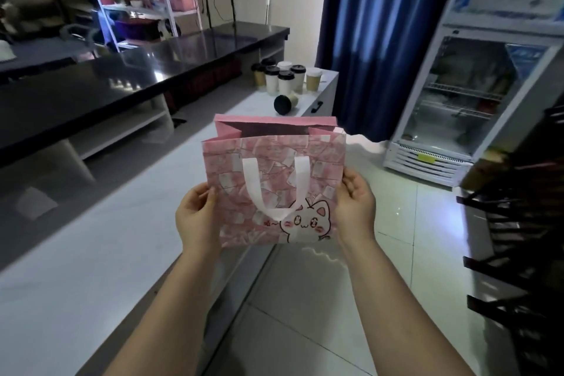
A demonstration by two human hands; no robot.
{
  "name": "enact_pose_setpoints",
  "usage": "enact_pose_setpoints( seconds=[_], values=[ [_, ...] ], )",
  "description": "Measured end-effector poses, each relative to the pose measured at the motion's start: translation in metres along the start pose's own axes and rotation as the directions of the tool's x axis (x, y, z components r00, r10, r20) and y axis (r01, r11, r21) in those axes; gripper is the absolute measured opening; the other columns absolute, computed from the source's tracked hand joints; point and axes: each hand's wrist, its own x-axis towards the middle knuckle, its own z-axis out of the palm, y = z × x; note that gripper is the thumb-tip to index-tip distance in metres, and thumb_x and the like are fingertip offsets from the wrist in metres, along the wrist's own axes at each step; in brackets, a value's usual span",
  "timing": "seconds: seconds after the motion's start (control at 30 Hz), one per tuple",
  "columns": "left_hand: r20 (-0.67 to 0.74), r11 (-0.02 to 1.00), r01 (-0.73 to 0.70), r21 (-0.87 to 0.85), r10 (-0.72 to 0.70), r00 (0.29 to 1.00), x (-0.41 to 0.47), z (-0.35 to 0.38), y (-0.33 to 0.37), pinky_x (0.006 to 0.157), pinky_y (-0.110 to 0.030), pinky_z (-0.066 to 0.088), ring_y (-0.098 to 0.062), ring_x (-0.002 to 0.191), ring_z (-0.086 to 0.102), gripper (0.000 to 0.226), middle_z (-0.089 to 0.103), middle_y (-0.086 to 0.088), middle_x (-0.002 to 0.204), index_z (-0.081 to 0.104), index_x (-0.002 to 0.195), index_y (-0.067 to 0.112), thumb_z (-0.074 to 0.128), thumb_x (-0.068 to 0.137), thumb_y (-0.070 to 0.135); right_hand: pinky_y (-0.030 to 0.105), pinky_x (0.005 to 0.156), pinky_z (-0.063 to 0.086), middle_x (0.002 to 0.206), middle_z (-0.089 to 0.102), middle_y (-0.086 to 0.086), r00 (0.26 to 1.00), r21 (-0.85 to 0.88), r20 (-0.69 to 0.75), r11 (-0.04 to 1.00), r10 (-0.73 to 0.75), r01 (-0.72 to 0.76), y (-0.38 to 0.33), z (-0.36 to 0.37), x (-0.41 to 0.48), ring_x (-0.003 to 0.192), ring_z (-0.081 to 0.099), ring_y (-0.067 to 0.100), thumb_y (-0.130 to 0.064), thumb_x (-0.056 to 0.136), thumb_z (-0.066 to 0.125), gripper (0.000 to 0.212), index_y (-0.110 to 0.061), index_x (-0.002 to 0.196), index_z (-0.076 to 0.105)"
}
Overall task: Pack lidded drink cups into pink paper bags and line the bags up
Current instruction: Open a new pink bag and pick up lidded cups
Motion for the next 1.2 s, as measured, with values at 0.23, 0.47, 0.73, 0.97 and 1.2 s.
enact_pose_setpoints(
  seconds=[0.23,0.47,0.73,0.97,1.2],
  values=[
    [-0.056,1.000,0.004,-0.018,-0.005,0.998,0.056,0.067,-0.034,0.065,-0.024,0.057,-0.012,0.080,0.071,0.026,0.075,0.008,0.083,0.075,0.078,0.033,0.063,0.093,0.016,0.034,0.079,0.058,0.097,0.074,-0.003,0.998,0.025,-0.049,0.999,0.030,-0.029,0.033,0.018,0.085,0.090,0.071,0.017,-0.004,0.096,0.054,0.022,-0.020,0.103,0.066],
    [-0.174,0.991,0.023,-0.130,-0.045,0.984,0.187,0.125,-0.068,0.062,-0.017,0.055,-0.005,0.077,0.069,0.024,0.072,0.012,0.080,0.071,0.080,0.028,0.063,0.093,0.010,0.034,0.077,0.059,0.097,0.075,-0.001,0.999,0.022,0.023,0.999,0.044,-0.045,0.063,0.101,0.208,0.089,0.072,0.017,-0.004,0.096,0.054,0.021,-0.019,0.103,0.067],
    [-0.304,0.983,0.056,-0.176,-0.108,0.946,0.373,0.188,-0.079,0.067,-0.021,0.053,-0.006,0.077,0.065,0.024,0.069,0.011,0.084,0.068,0.081,0.028,0.063,0.093,0.009,0.038,0.086,0.057,0.102,0.073,-0.002,0.986,-0.050,0.150,0.997,0.073,-0.066,0.082,0.225,0.364,0.099,0.069,0.021,-0.004,0.097,0.054,0.022,-0.022,0.101,0.066],
    [-0.404,0.975,0.026,-0.221,-0.116,0.908,0.461,0.212,-0.093,0.056,-0.015,0.052,0.001,0.065,0.067,0.032,0.071,0.013,0.074,0.071,0.072,0.030,0.062,0.091,0.005,0.011,0.062,0.052,0.102,0.070,-0.012,0.963,-0.083,0.220,0.987,0.155,-0.140,0.116,0.284,0.459,0.084,0.066,-0.004,-0.005,0.095,0.058,0.035,-0.038,0.091,0.069],
    [-0.543,0.976,-0.097,-0.193,-0.024,0.840,0.498,0.231,-0.125,0.070,-0.019,0.054,-0.005,0.077,0.064,0.029,0.068,0.008,0.085,0.067,0.087,0.023,0.055,0.094,-0.002,0.026,0.074,0.058,0.092,0.074,-0.006,0.879,-0.060,0.431,0.979,0.204,-0.197,0.160,0.333,0.536,0.087,0.070,0.011,0.005,0.094,0.052,0.033,-0.023,0.092,0.069]
  ],
)
